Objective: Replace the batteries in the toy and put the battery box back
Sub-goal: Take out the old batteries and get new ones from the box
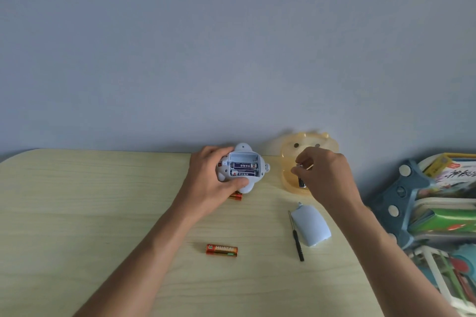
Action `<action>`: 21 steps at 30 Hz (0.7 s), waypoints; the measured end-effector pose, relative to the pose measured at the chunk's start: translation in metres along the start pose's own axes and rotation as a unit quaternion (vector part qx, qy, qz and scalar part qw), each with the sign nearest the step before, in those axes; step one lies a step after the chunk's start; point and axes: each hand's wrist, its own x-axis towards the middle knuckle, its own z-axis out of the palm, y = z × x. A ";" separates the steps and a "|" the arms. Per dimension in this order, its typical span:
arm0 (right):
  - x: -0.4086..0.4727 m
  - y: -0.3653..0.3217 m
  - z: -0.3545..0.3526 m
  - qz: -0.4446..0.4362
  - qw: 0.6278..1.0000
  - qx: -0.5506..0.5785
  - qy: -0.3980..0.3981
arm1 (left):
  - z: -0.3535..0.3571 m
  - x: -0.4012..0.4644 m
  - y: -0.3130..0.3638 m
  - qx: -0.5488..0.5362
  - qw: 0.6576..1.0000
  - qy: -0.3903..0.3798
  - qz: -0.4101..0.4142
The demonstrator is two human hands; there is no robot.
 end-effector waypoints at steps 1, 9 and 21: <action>0.000 -0.001 0.001 -0.001 1.000 -0.004 -0.003 | 0.000 0.000 -0.001 -0.001 1.000 0.000 0.002; -0.009 -0.005 0.008 -0.024 0.996 -0.081 -0.005 | 0.003 0.001 -0.006 0.000 1.000 0.004 0.008; -0.015 -0.032 0.036 -0.269 0.962 -0.004 -0.042 | 0.001 0.003 -0.006 0.008 1.000 0.001 0.016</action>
